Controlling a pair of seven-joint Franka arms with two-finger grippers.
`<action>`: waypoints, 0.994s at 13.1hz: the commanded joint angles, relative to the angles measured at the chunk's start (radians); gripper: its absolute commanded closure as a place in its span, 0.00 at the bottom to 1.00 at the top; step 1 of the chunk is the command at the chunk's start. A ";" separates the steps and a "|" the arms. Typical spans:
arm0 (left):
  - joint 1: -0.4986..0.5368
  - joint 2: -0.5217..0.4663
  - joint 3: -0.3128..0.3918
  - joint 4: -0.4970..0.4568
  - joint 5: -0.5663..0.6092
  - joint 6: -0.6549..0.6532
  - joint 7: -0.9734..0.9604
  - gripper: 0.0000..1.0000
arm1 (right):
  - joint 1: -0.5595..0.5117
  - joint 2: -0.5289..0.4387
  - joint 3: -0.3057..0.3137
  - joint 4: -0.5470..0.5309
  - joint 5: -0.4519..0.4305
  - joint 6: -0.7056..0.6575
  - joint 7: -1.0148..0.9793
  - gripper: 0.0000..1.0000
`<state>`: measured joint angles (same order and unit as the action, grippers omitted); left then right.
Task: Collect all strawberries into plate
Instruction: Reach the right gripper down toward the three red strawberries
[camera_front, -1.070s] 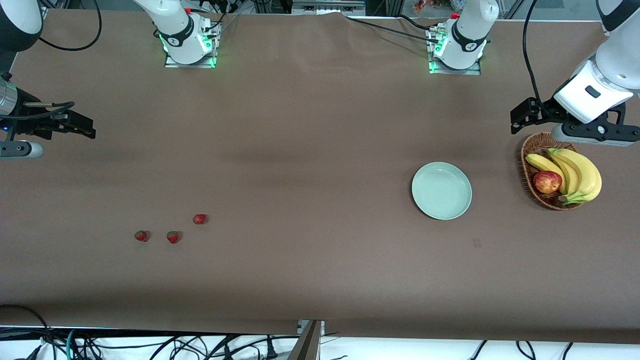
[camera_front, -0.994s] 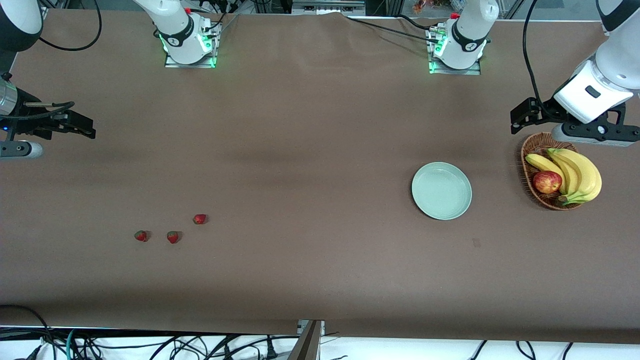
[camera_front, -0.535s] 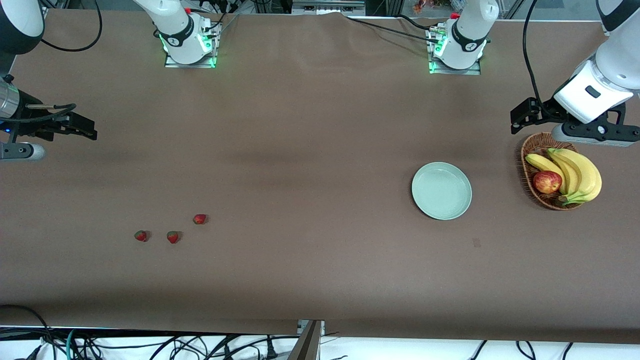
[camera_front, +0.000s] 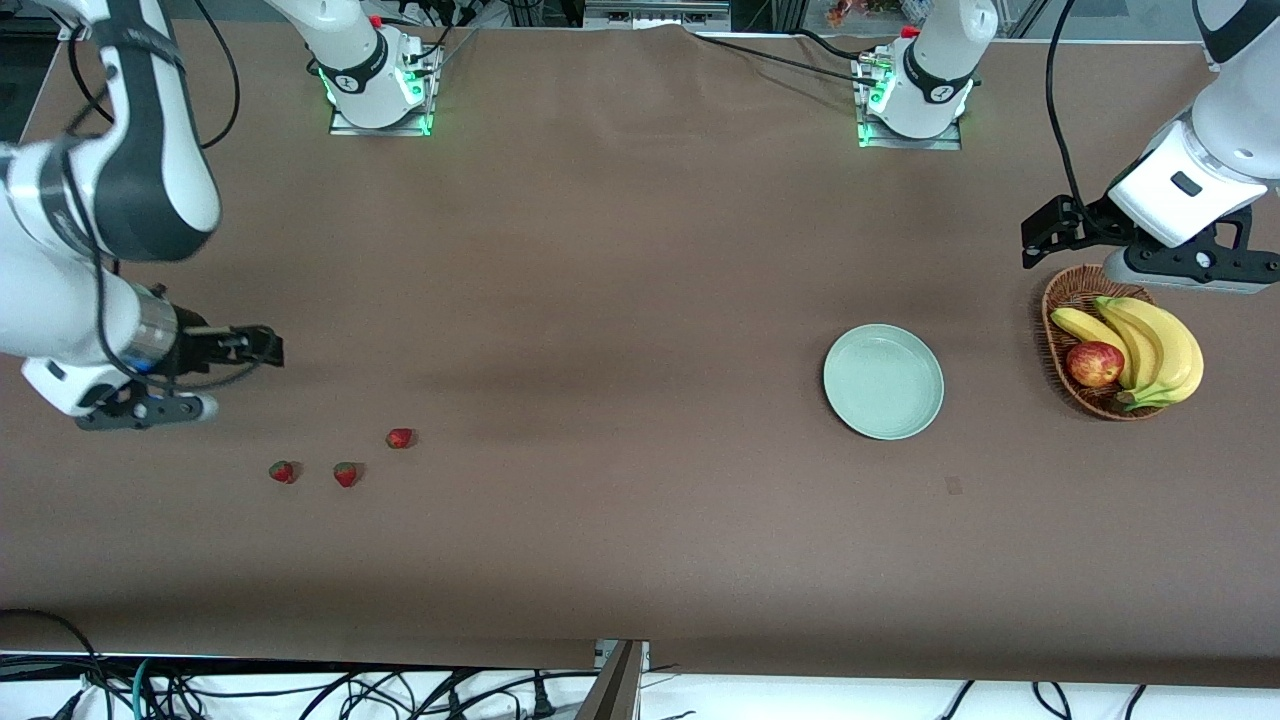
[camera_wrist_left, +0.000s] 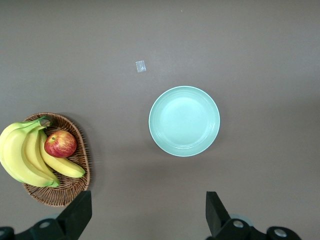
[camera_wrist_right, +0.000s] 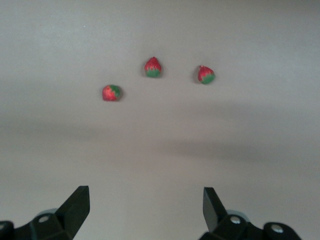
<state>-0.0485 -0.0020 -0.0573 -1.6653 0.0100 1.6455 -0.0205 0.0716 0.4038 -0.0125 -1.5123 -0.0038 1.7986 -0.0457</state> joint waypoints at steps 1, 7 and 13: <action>0.006 0.011 -0.004 0.026 0.010 -0.016 0.010 0.00 | -0.004 0.061 0.000 0.010 0.005 0.065 -0.002 0.00; 0.006 0.011 -0.004 0.026 0.010 -0.016 0.010 0.00 | 0.020 0.213 0.000 0.007 0.002 0.280 0.003 0.00; 0.006 0.011 -0.003 0.026 0.010 -0.016 0.010 0.00 | 0.022 0.371 0.000 0.009 0.002 0.579 -0.002 0.00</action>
<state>-0.0485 -0.0019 -0.0560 -1.6650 0.0100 1.6454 -0.0205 0.0944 0.7369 -0.0136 -1.5128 -0.0038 2.3117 -0.0457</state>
